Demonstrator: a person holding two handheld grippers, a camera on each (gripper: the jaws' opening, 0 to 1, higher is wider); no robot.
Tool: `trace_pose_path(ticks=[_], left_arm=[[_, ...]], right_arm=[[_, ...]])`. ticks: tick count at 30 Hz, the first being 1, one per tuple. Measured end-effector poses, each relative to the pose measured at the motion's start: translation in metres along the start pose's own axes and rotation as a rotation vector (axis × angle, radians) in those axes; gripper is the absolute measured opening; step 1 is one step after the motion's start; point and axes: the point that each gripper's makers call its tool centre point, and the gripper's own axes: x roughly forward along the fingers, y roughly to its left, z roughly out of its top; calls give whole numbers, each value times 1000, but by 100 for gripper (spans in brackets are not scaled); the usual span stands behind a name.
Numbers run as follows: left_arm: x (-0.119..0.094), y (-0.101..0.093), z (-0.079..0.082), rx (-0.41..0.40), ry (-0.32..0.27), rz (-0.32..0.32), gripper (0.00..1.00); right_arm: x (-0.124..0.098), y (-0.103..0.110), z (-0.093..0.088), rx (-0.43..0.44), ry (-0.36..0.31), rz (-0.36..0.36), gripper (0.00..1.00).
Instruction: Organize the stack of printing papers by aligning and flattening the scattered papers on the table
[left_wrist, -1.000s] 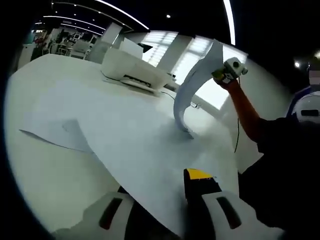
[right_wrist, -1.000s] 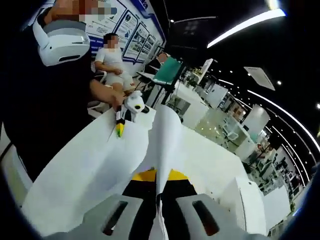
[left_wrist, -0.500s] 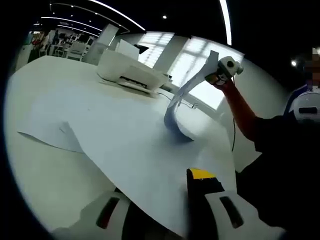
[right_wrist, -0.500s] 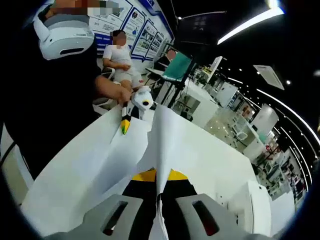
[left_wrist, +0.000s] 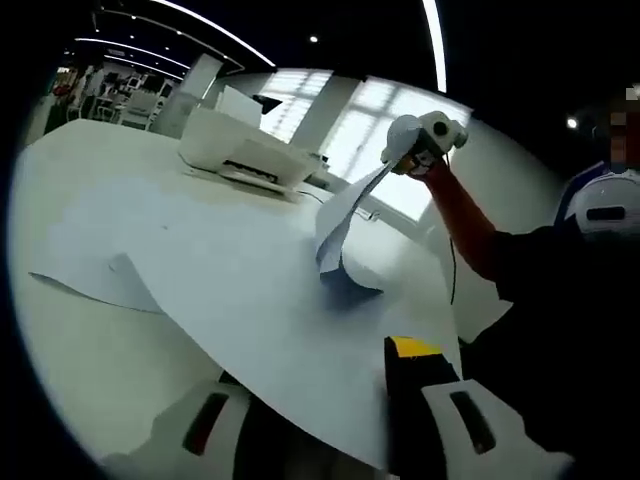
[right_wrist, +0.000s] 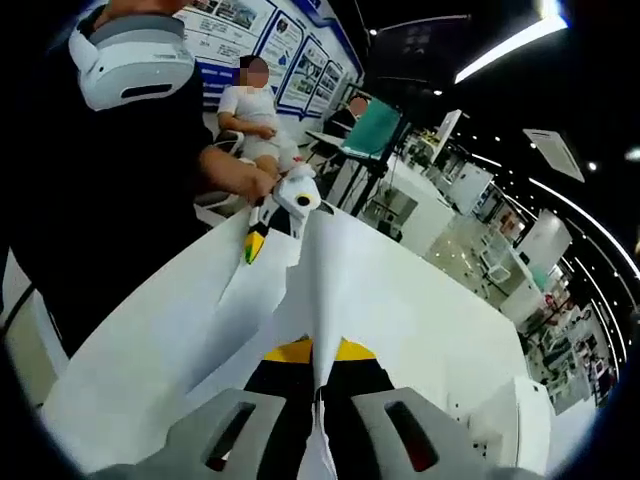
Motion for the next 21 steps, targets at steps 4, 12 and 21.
trace_pose_path(ticks=[4, 12, 21], left_arm=[[0, -2, 1, 2, -1, -13, 45], [0, -6, 4, 4, -17, -38, 49], [-2, -9, 8, -10, -40, -66, 52]], right_arm=[[8, -1, 2, -7, 7, 13, 0], [27, -2, 0, -6, 20, 39, 0], [52, -1, 1, -10, 32, 84, 0]])
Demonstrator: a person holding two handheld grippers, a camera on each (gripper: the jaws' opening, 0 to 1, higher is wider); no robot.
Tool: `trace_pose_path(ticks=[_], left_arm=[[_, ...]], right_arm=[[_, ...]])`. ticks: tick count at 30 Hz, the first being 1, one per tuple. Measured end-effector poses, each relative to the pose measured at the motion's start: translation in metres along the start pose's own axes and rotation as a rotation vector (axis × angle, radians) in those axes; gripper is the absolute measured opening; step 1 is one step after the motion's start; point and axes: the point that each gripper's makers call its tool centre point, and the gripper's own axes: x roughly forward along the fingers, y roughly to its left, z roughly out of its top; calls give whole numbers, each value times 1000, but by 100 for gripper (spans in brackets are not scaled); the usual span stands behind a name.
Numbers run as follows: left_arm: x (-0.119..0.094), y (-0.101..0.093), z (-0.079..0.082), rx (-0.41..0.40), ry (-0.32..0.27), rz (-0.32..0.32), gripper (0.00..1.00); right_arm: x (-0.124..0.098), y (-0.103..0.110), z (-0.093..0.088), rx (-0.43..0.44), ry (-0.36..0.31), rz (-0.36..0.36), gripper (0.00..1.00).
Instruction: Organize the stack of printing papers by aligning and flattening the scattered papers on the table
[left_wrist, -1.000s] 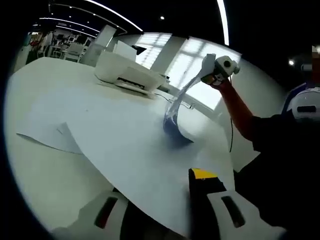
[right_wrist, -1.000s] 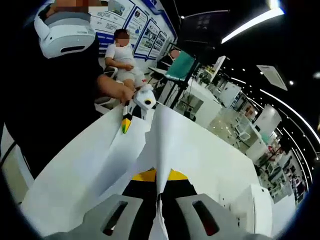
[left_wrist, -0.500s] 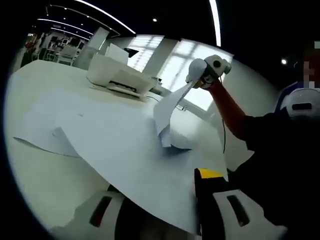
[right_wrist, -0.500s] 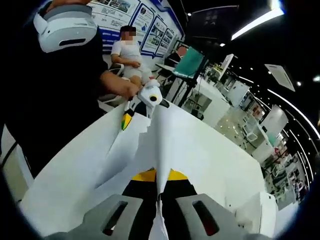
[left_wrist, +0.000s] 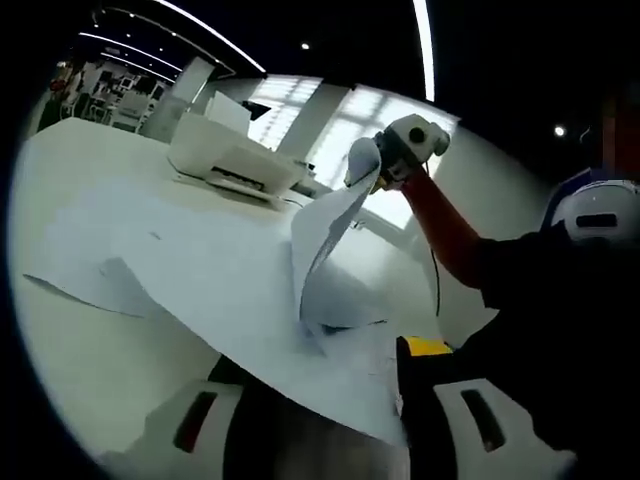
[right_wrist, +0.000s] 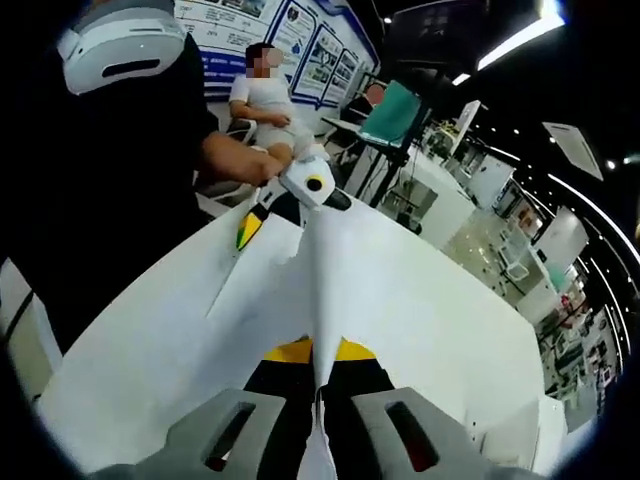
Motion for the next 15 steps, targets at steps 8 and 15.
trace_pose_path(ticks=[8, 15], left_arm=[[-3, -1, 4, -22, -22, -21, 53], [-3, 1, 3, -34, -22, -15, 52]], right_arm=[[14, 0, -1, 15, -17, 33, 0], [19, -7, -13, 43, -10, 4, 2]])
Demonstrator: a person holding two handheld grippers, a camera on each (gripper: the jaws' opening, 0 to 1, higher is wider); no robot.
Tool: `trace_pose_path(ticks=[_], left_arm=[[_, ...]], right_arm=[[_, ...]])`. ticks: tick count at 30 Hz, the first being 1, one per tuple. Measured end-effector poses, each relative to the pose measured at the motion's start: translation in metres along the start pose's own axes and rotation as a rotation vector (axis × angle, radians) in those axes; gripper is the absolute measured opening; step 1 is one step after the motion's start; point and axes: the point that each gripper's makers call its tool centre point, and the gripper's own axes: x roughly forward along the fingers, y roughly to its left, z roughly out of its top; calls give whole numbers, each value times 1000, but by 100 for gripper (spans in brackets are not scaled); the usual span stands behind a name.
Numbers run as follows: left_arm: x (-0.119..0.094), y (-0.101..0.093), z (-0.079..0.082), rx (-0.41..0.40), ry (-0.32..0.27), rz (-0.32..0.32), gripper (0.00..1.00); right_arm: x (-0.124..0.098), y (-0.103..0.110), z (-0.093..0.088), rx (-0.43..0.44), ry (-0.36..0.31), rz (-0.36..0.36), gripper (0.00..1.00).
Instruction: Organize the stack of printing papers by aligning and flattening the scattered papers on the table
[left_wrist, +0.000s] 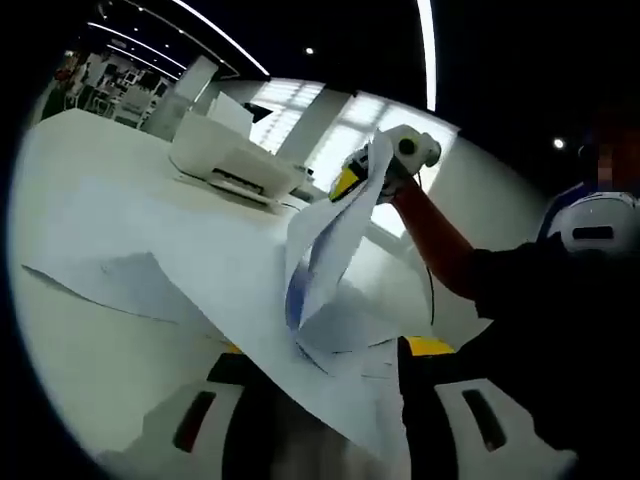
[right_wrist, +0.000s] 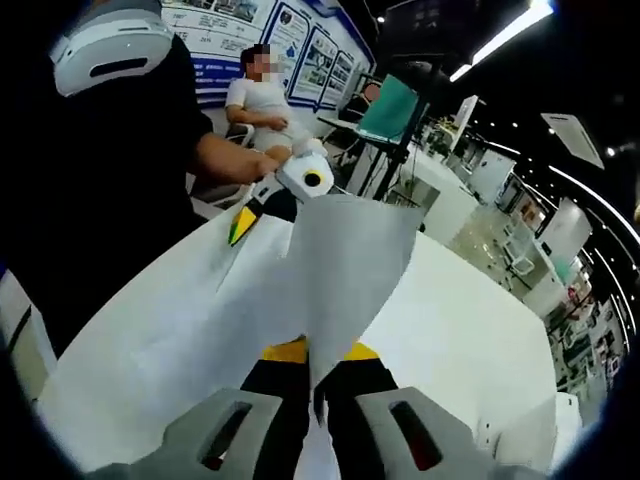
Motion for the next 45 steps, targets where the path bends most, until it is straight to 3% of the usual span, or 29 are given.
trace_pose_path(ticks=[15, 20, 33, 45], left_arm=[[0, 1, -1, 4, 2, 6, 52], [0, 0, 0, 4, -2, -1, 52], [-2, -9, 10, -44, -32, -68, 55], [6, -12, 17, -57, -1, -82, 52]], right_arm=[[16, 12, -7, -23, 28, 57, 0], [24, 20, -11, -64, 75, 73, 0], [38, 22, -14, -104, 121, 77, 0], [46, 27, -20, -111, 135, 86, 0]])
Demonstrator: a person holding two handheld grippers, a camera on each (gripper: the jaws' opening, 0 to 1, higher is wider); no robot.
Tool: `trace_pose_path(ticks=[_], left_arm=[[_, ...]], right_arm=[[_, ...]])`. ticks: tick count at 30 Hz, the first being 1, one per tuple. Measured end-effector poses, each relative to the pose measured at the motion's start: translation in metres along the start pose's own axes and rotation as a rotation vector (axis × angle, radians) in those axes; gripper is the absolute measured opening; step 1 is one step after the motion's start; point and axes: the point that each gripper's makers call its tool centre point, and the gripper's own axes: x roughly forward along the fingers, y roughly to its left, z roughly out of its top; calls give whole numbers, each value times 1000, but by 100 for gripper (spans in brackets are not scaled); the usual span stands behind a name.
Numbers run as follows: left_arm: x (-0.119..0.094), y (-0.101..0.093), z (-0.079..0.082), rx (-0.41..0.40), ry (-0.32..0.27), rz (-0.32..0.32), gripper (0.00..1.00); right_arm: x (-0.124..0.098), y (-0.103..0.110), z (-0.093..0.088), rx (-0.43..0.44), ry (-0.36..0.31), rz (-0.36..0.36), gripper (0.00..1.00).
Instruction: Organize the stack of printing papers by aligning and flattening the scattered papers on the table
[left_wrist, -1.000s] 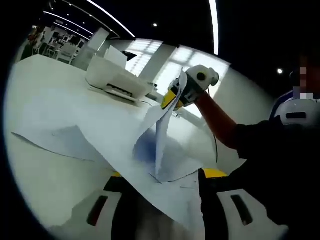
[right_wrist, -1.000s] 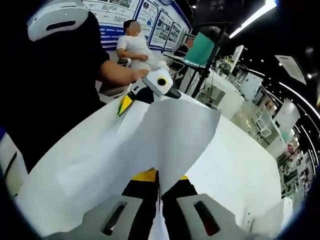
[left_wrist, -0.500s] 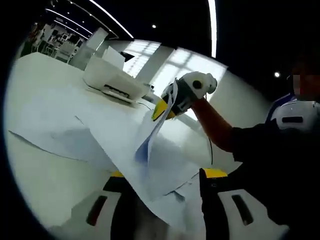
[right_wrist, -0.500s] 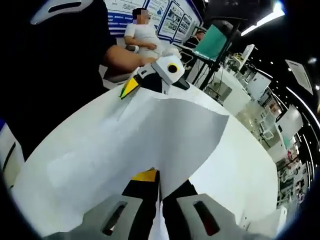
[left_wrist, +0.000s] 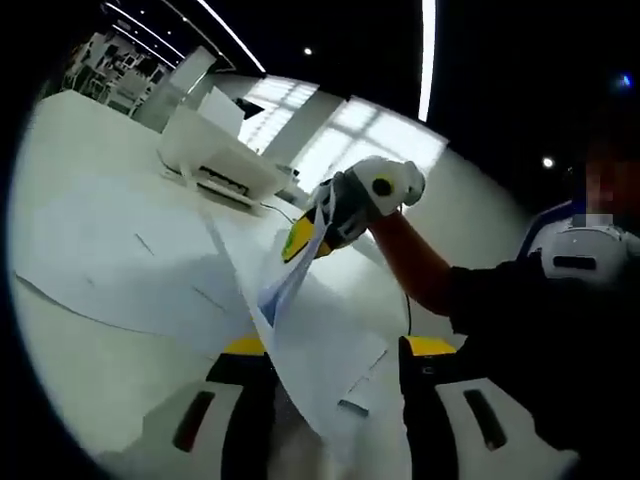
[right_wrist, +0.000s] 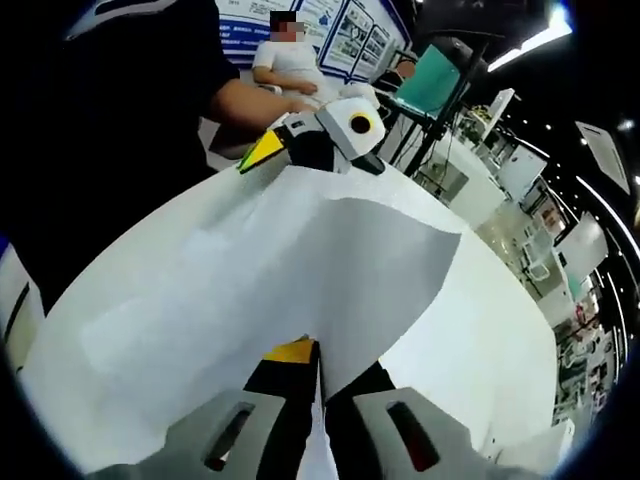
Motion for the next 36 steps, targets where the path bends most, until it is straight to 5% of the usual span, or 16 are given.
trace_pose_path(ticks=[8, 16, 36], left_arm=[[8, 7, -3, -23, 32, 22, 47], [15, 20, -7, -106, 33, 62, 31], [37, 19, -20, -146, 75, 81, 27]], right_arm=[[1, 2, 1, -4, -2, 2, 0], [-2, 1, 5, 13, -30, -18, 0], [0, -8, 21, 63, -133, -44, 0]])
